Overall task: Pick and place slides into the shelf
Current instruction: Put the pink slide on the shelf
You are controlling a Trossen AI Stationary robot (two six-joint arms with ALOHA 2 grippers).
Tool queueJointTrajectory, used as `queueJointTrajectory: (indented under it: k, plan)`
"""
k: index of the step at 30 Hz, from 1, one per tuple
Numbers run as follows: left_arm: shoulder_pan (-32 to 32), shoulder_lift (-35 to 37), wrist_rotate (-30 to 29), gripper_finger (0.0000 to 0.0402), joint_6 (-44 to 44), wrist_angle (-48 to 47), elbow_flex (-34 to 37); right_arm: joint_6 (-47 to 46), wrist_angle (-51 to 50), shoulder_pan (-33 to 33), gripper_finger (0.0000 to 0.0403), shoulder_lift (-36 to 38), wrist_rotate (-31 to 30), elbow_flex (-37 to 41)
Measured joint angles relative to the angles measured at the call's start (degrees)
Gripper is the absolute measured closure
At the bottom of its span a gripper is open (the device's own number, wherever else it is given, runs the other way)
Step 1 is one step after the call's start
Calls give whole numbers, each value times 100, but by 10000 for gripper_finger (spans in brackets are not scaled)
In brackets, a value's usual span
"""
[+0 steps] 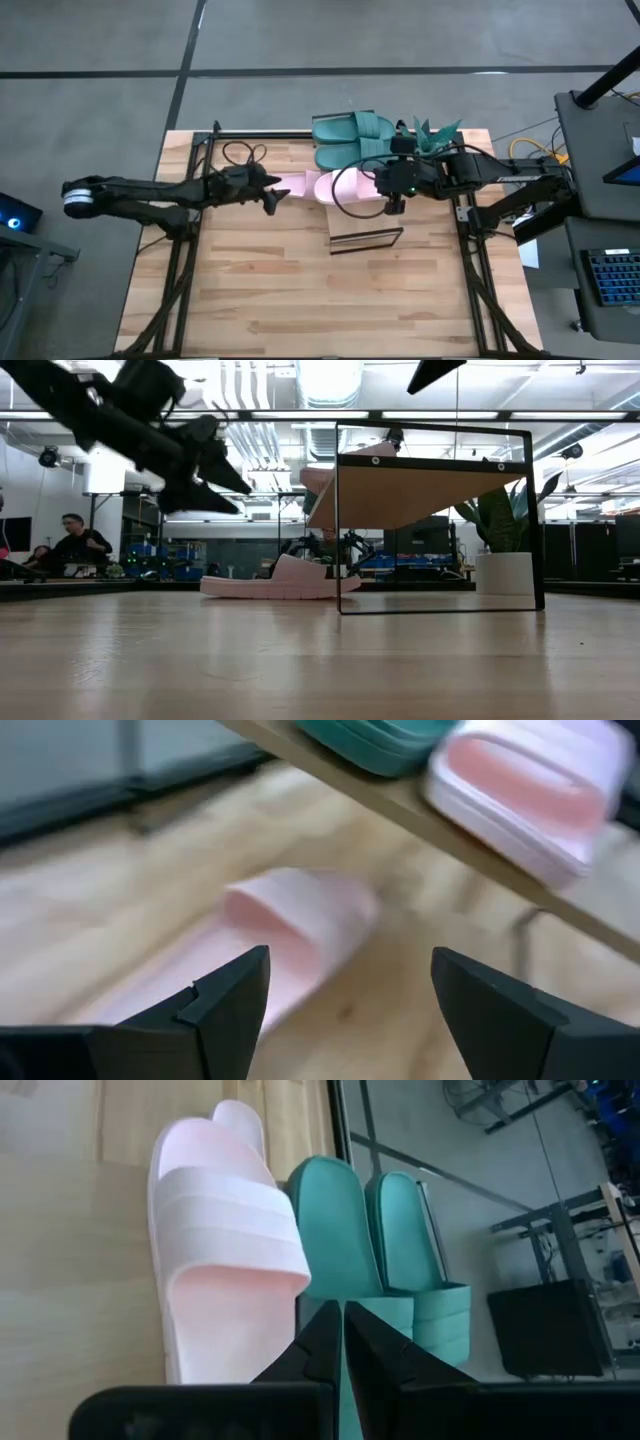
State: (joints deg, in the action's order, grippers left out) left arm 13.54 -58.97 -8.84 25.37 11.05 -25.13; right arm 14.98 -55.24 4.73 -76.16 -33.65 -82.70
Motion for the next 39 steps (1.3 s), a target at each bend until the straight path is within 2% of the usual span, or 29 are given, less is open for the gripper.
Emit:
queueJointTrajectory:
  k: [2, 4, 15, 32, 35, 39]
  plan:
    - [238, -321, 616, 139, 114, 714, 155, 8, 60, 0, 394, 0, -2, -4]
    - [372, -643, 843, 139, 208, 1150, 180, 44, 53, 0, 394, 0, -5, -4]
    - [522, -2216, 862, 139, 427, 1442, -273, 47, 31, 0, 394, 0, -97, -4]
    - [527, -3464, 994, 140, 368, 1604, -1047, 23, -99, 0, 394, 0, -96, -4]
    - [527, -3477, 1128, 155, 160, 1581, -1048, 16, -171, 0, 394, 0, -96, -4]
    - [527, -3472, 1244, 204, -51, 1581, -1046, 1, -160, 0, 394, 0, -96, -4]
